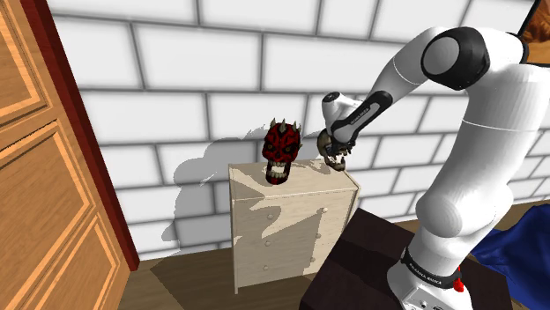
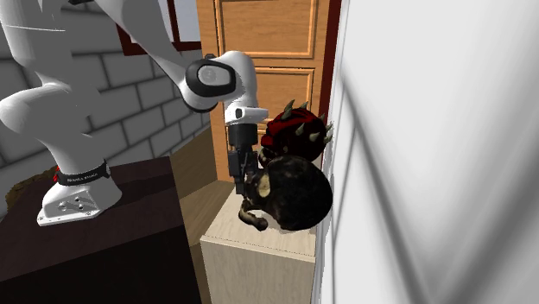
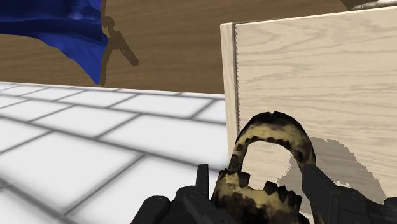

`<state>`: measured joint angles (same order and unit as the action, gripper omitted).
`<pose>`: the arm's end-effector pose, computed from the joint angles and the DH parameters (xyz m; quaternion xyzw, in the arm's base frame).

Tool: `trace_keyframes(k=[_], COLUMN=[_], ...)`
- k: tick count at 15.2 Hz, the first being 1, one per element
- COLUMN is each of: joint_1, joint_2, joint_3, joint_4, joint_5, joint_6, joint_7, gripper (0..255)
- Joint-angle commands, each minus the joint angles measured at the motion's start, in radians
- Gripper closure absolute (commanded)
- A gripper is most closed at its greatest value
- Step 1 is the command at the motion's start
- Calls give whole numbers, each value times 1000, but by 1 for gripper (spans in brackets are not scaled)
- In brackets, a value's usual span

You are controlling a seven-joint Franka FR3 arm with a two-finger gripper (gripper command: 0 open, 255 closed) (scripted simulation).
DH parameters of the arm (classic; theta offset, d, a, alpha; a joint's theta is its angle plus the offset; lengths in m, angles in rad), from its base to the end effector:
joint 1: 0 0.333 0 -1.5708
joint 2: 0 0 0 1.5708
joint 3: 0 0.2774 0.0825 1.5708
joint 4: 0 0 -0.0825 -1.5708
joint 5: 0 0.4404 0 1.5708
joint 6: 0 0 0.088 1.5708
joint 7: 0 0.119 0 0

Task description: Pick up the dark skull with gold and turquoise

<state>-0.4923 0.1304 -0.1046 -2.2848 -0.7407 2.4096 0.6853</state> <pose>0.4590 -0.3249 0.2064 0.9073 -0.3399 0.0069 0.2475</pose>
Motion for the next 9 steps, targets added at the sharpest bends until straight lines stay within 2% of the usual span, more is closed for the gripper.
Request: trace_keyframes(k=[1, 9], joint_1=[-1, 1], joint_2=[-25, -81], joint_3=[1, 9], joint_4=[8, 25], joint_5=[13, 54], joint_6=[-17, -80], joint_7=[-15, -71], gripper=[255, 255])
